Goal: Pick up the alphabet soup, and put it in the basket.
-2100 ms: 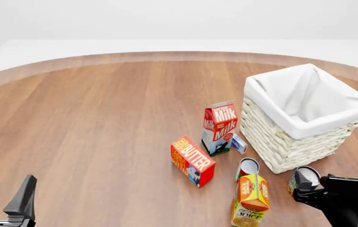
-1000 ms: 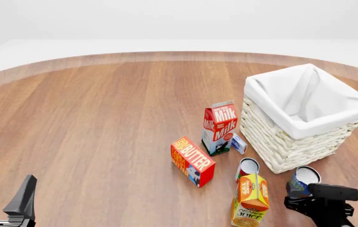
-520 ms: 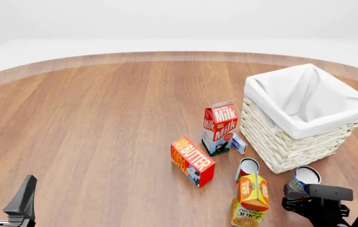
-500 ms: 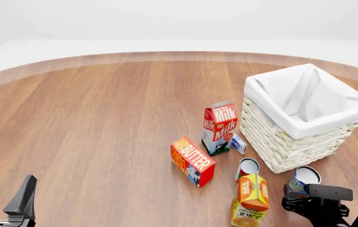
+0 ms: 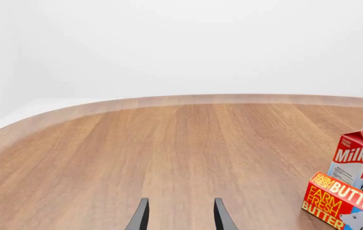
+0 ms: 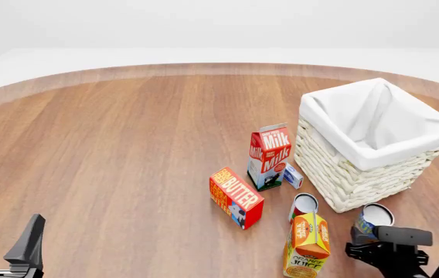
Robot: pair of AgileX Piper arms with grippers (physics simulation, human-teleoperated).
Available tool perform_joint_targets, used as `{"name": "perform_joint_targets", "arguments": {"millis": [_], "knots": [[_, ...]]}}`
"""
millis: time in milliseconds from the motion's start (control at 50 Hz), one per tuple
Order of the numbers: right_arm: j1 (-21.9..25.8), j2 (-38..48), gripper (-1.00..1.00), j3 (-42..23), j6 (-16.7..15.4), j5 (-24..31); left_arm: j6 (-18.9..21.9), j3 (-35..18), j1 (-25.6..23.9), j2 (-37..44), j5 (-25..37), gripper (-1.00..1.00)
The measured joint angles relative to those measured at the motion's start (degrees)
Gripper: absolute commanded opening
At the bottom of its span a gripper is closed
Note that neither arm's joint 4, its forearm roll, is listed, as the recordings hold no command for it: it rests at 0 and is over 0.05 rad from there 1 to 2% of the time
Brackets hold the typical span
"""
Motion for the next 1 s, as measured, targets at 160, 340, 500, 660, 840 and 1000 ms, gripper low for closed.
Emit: {"name": "perform_joint_targets", "arguments": {"millis": [160,340,500,660,840,1000], "knots": [[-0.17,-1.12,-1.0,0.62,-0.39,0.04,0.0,0.0,0.0,0.0,0.0,1.0],[-0.37,-2.22,-1.0,1.01,-0.8,0.13,0.0,0.0,0.0,0.0,0.0,1.0],[-0.5,-3.66,-1.0,1.1,-1.09,0.95,0.0,0.0,0.0,0.0,0.0,1.0],[-0.61,-6.72,-1.0,1.1,-1.34,3.49,0.0,0.0,0.0,0.0,0.0,1.0],[-0.63,-10.96,-1.0,1.1,-1.53,7.19,0.0,0.0,0.0,0.0,0.0,1.0],[-0.57,-14.56,-1.0,1.1,-1.59,10.22,0.0,0.0,0.0,0.0,0.0,1.0]]}}
